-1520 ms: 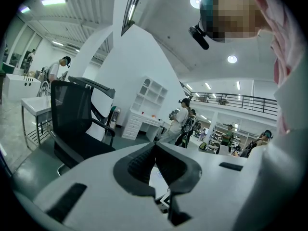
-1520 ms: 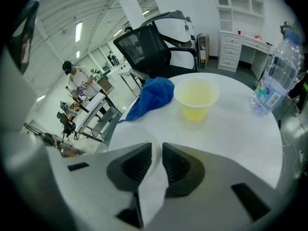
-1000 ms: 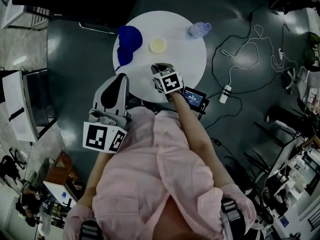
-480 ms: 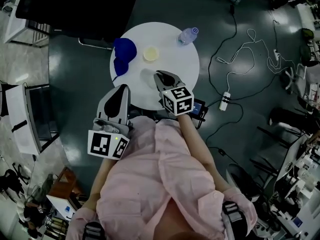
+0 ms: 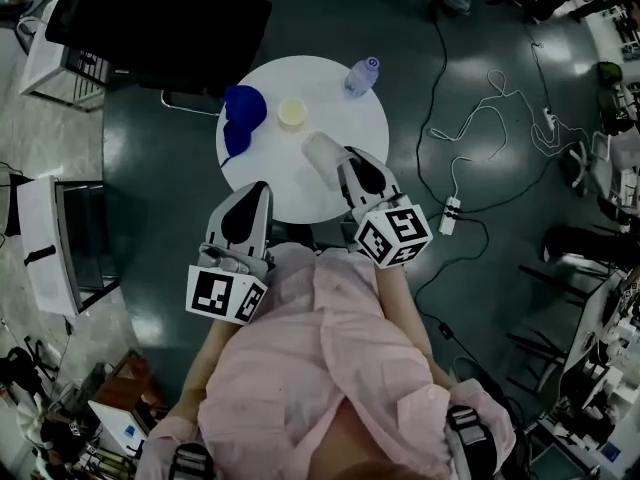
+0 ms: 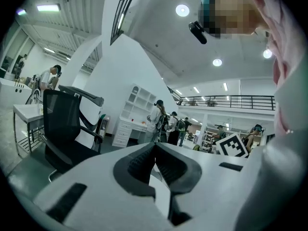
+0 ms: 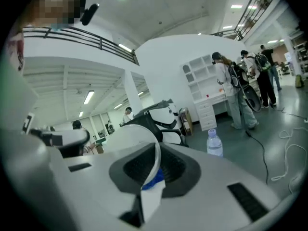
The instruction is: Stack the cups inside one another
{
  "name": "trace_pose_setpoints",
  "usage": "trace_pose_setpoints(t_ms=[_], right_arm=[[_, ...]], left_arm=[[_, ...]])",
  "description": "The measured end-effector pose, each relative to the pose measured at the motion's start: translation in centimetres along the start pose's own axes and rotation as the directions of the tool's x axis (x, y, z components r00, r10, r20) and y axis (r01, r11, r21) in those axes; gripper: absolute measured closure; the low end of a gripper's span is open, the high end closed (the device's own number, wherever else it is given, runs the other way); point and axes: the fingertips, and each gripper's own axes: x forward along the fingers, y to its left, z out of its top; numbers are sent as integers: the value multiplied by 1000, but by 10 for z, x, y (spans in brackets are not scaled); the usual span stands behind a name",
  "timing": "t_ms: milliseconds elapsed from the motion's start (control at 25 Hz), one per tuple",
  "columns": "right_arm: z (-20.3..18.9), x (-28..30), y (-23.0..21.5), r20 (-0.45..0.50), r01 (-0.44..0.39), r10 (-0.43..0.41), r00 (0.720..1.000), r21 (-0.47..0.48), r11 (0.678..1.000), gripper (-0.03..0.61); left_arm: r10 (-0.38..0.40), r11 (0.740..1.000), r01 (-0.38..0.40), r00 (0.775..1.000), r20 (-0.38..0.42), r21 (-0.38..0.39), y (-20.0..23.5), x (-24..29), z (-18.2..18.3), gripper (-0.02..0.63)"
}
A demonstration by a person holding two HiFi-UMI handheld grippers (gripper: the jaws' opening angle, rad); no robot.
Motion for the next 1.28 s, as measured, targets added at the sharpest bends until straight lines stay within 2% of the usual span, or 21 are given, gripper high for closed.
trace_pose_setpoints(t_ms=[200, 360, 680, 920, 1280], right_arm=[[32, -49, -1, 124, 31, -31, 992, -2, 1000, 537], [37, -83, -3, 166, 68, -64, 984, -15, 998, 537], [22, -115, -11, 184, 116, -116, 976, 13, 993, 537], [19, -114, -14, 172, 113, -110, 979, -4, 994, 537], [18, -109, -9, 146, 109, -108, 983, 2, 994, 536]], left_arm=[[-34, 999, 34, 999, 12, 29, -23, 0, -3, 595], [-58, 996, 57, 998, 20, 67, -39, -2, -3, 595], [-2, 997, -2, 999, 53, 75, -38, -14, -4, 595], [-5, 995, 1, 999, 49, 99, -46, -16, -5, 595], [8, 998, -10, 999, 33, 66, -39, -17, -7, 595]])
